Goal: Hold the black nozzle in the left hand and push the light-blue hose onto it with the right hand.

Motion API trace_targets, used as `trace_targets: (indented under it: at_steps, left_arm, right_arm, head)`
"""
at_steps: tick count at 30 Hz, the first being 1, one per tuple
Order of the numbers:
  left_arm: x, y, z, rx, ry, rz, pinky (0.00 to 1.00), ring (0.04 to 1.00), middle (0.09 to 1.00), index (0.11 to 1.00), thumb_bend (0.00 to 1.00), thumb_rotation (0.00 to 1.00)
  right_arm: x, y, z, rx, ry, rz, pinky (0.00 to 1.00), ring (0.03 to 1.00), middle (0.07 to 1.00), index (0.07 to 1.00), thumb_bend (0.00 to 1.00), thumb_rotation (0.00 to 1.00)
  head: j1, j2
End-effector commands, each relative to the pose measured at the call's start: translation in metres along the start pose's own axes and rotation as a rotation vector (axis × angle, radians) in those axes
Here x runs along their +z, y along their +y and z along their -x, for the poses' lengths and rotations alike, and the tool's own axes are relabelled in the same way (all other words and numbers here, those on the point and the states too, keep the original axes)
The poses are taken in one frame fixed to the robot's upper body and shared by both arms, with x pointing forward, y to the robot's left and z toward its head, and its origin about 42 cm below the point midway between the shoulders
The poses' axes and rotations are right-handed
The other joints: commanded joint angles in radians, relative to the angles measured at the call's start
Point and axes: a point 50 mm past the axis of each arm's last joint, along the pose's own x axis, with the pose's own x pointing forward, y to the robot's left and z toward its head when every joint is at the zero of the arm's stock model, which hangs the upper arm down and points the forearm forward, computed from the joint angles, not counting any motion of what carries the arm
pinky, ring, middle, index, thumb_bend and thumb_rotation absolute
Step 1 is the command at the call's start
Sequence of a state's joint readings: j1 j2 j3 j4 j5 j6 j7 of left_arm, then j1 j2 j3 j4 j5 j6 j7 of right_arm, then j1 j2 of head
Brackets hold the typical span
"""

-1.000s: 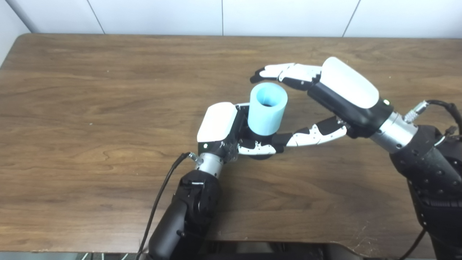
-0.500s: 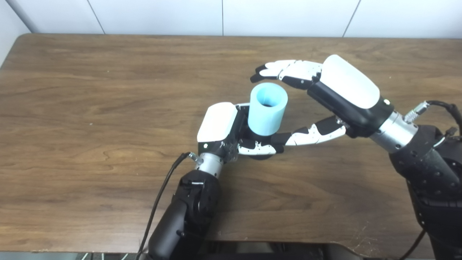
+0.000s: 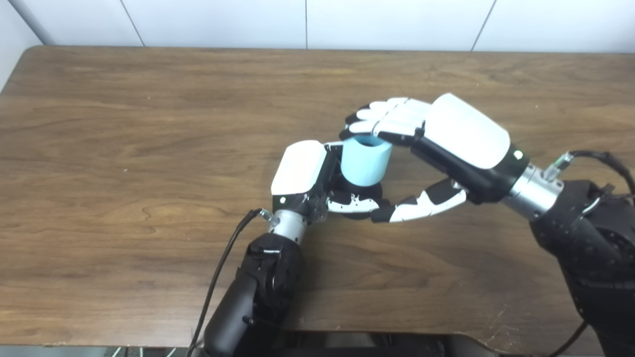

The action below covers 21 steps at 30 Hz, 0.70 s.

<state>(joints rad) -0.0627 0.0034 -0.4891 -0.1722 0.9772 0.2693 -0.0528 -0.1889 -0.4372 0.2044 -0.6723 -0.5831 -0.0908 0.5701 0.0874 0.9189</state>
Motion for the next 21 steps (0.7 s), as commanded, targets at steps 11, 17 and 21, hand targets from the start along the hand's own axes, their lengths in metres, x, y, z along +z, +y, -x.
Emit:
trace_targets:
  at_steps: [11, 17, 21]
  left_arm:
    - [-0.017, -0.022, 0.013, -0.166, 0.108, 0.011, 0.51, 0.553, 0.545, 0.471, 0.51, 0.0]
    - [-0.017, -0.021, 0.013, -0.174, 0.112, 0.009, 0.54, 0.578, 0.553, 0.464, 0.51, 0.0]
    - [-0.017, -0.021, 0.013, -0.173, 0.112, 0.006, 0.51, 0.558, 0.549, 0.467, 0.51, 0.0]
  right_arm:
    - [-0.005, 0.013, 0.007, 0.052, 0.012, 0.069, 0.83, 0.901, 0.87, 0.808, 0.51, 0.68]
    - [-0.008, 0.019, 0.012, 0.061, 0.017, 0.067, 0.86, 0.906, 0.88, 0.809, 0.51, 0.68]
    - [-0.009, 0.023, 0.015, 0.069, 0.019, 0.07, 0.86, 0.902, 0.878, 0.808, 0.51, 0.68]
  head:
    - [0.003, 0.007]
    - [0.003, 0.007]
    - [0.003, 0.007]
